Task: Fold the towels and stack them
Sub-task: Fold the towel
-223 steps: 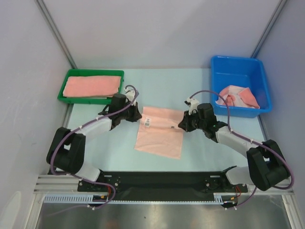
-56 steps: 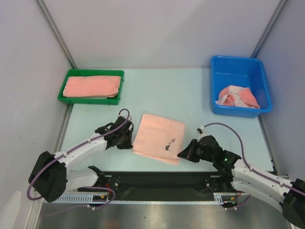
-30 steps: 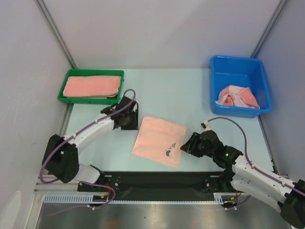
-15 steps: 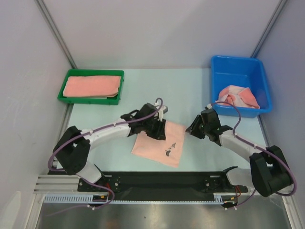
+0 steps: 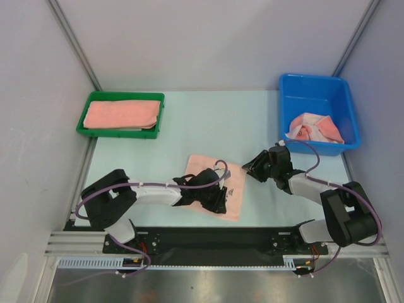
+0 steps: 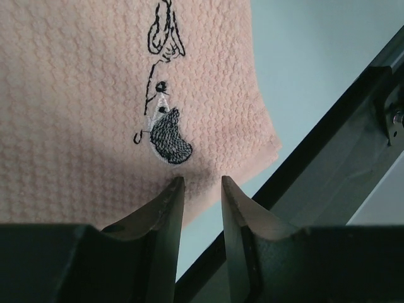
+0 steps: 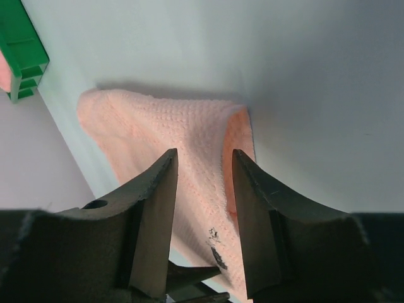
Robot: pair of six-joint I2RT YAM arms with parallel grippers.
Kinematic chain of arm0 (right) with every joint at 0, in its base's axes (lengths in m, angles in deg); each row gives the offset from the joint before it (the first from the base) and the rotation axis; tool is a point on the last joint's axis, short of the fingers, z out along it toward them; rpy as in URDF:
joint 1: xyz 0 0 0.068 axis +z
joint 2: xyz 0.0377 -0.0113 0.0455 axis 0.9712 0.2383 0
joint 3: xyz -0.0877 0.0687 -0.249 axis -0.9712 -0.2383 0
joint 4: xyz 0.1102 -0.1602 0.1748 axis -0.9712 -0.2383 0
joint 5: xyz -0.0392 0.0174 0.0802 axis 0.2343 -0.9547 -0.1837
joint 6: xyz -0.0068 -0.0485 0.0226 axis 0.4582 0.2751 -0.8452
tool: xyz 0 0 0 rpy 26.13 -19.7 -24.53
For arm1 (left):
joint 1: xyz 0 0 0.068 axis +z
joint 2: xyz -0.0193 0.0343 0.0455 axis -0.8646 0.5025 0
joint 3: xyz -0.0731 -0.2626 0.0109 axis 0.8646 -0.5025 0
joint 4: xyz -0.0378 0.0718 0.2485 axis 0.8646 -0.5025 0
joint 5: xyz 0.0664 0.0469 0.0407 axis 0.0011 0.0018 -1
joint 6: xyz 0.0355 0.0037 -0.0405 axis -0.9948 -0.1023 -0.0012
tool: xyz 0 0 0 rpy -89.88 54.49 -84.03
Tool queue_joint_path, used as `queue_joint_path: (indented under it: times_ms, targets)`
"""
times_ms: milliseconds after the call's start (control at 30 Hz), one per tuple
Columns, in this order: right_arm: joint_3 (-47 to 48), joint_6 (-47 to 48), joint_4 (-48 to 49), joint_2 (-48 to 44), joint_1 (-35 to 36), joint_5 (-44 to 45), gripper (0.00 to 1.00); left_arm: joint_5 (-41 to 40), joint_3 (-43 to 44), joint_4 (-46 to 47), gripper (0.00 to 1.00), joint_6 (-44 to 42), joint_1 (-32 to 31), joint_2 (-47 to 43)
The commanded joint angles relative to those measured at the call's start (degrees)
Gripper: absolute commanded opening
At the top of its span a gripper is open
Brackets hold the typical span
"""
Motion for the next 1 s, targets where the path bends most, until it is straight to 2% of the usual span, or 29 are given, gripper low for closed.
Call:
queue_joint_path:
  times_ms: [0,167,300,500,600,767,933,967]
  targets:
    - [-1.9,-5.2,7.3,1.9,-0.3,-1.9,0.45,-2.6,-1.6,4.1,0.36,3.2,-2.7,1.8]
    - [-3.8,-6.5,12.1,4.2,-0.5,-1.5,0.47,-3.7,-3.1,3.9,0.34,4.8,-3.4,1.7]
    - [-5.5,-5.0,24.9,8.7,-1.7,-1.2,0.46,-5.1,-4.7,3.1,0.34,4.7,-3.6,0.4]
    - [-4.6,-4.8,42.6,19.4,-6.1,-9.6,0.45,-5.5,-7.4,3.3,0.33,3.8,-3.7,-0.5]
    - [-3.8,-3.5,46.4,22.9,-7.0,-11.8,0.45,-5.3,-7.5,3.0,0.33,3.4,-4.0,0.2]
    - [-0.5,1.8,45.1,25.4,-7.6,-17.4,0.43,-5.7,-6.4,1.6,0.33,2.8,-4.5,0.9]
    - [0.9,9.8,37.7,23.1,-8.4,-18.6,0.41,-6.2,-4.9,-1.2,0.33,2.9,-4.7,1.9]
    - [0.9,10.9,33.3,21.1,-8.6,-18.1,0.4,-6.2,-4.9,-1.2,0.33,3.0,-4.8,1.8]
